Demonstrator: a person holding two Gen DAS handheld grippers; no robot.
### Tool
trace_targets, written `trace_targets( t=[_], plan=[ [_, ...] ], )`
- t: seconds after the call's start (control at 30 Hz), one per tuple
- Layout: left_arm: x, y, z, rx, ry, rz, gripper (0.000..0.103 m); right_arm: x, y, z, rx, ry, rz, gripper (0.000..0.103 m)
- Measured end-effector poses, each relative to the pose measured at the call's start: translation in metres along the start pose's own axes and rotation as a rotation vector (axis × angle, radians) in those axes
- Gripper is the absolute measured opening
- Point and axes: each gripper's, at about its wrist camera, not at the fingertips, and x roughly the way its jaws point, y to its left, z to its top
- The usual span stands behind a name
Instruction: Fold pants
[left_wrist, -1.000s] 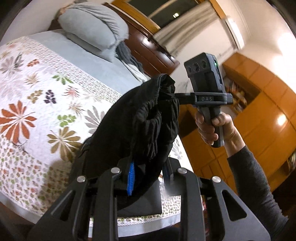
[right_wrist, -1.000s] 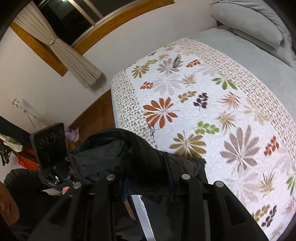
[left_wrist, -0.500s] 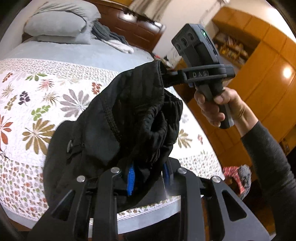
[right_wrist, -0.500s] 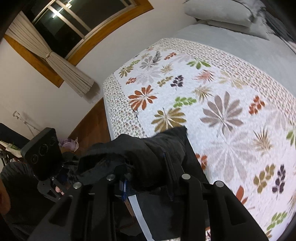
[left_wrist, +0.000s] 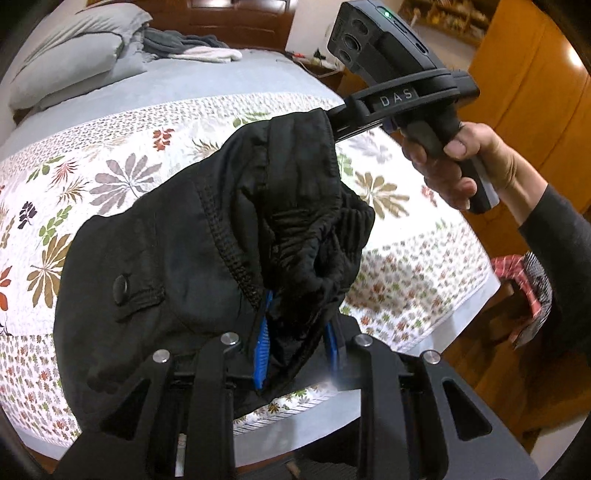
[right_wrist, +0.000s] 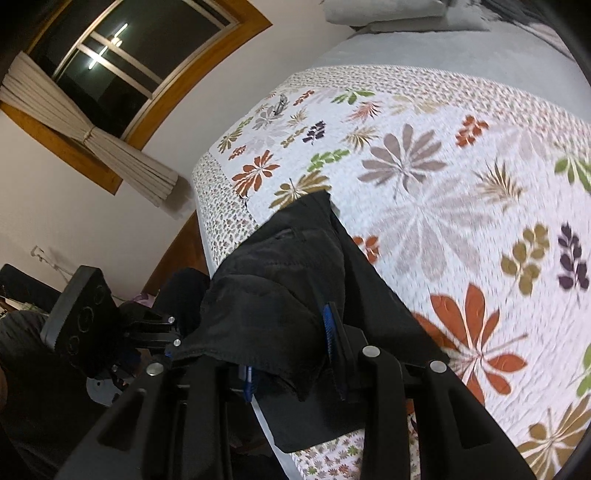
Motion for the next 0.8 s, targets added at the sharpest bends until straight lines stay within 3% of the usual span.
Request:
trace_targets(
  t=[0.37, 0.8],
  plan=[
    [0.031, -0.014, -0.008, 0.041, 0.067, 0.033, 0.026, 0.008, -0.030, -0.030, 0.004, -0.008, -0.007, 0.032],
    [0.054, -0.011, -0.016, 0.029, 0.120, 0.001, 0.029, 0.023, -0.059, -0.055, 0.087, 0.001, -0.034, 0.032]
  ],
)
